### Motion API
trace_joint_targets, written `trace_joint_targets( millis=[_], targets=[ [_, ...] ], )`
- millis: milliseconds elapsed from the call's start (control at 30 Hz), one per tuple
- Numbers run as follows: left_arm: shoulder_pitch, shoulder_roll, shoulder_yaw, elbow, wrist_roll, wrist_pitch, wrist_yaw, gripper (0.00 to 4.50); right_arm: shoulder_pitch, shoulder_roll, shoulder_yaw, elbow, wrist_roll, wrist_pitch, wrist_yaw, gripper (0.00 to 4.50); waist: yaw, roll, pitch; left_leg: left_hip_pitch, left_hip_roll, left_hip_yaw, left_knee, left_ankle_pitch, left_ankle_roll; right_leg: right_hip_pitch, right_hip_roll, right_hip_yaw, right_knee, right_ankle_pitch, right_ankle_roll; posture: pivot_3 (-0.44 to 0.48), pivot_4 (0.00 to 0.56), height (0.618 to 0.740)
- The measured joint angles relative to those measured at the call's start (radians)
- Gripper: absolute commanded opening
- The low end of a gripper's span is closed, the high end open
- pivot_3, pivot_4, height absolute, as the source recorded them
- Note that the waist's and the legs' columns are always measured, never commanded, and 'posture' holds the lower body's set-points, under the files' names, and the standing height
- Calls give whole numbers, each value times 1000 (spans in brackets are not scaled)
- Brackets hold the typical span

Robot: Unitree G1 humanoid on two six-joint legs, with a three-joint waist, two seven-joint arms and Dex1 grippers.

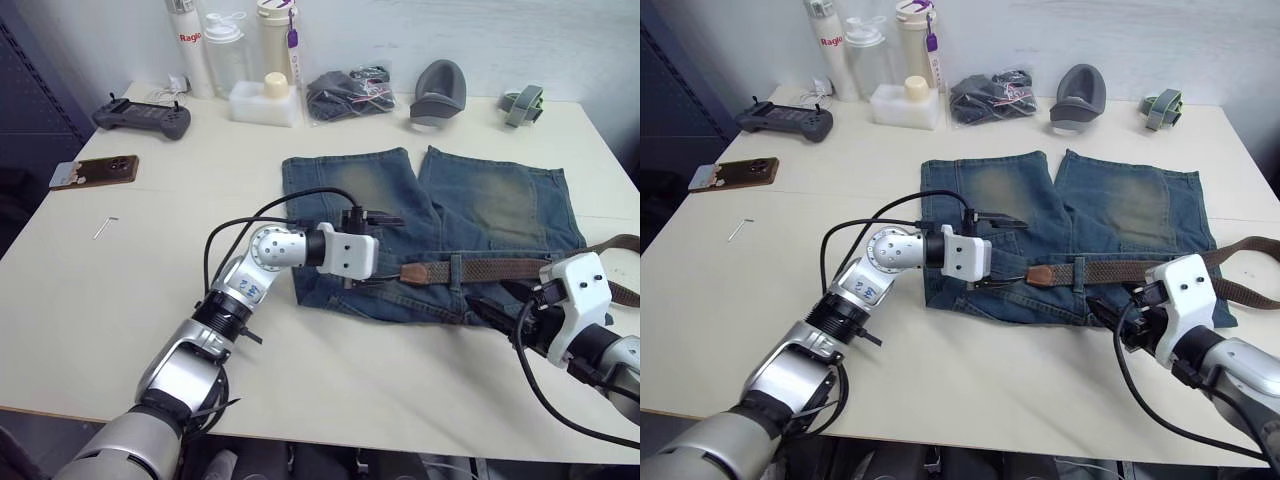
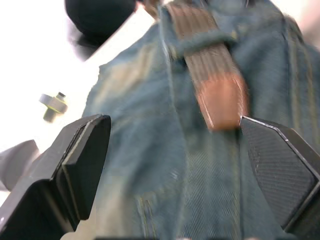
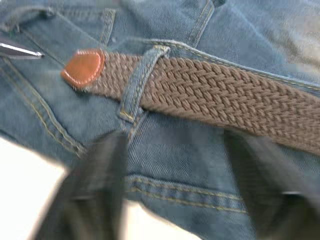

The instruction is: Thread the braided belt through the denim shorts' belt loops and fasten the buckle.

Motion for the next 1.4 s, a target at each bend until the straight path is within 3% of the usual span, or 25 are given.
trace_joint_targets(
  millis=[100, 400, 867, 1233, 1333, 1400],
  targets=[
    [-8, 8, -16, 30, 54, -64, 27, 4500, -21, 54, 23, 34, -21, 24, -35, 14, -3, 0, 0, 1, 0, 0, 0, 0, 0, 0, 0, 0, 1, 0, 0, 0, 150, 656],
    [-101, 88, -108, 150, 398, -363, 281, 4500, -82, 146, 27, 88, -40, 125, -117, 14, -3, 0, 0, 1, 0, 0, 0, 0, 0, 0, 0, 0, 2, 0, 0, 0, 150, 656],
    [-204, 39, -190, 308, 644, -511, 656, 4500, -118, 184, 27, 81, -53, 185, -135, 14, -4, 0, 0, 1, -1, 0, 0, 0, 0, 0, -1, 0, 2, 0, 1, 0, 150, 656],
    [-255, 53, -204, 346, 719, -476, 806, 4500, -102, 192, 21, 60, -53, 207, -144, 14, -3, 0, 0, 1, -1, 0, 0, 0, -1, 0, -1, 0, 3, 0, 1, 0, 150, 656],
    [-261, 52, -212, 348, 726, -476, 828, 3730, -111, 192, 21, 60, -53, 212, -145, 0, -2, 0, 0, 1, -1, 1, 0, 0, -1, 0, -1, 0, 3, 0, 1, 0, 150, 656],
    [-261, 47, -221, 350, 731, -476, 836, 2862, -121, 192, 21, 60, -54, 214, -145, 0, -2, 0, 0, 1, -1, 1, 0, 0, -1, 0, -1, 0, 3, 0, 1, 0, 150, 656]
  ],
)
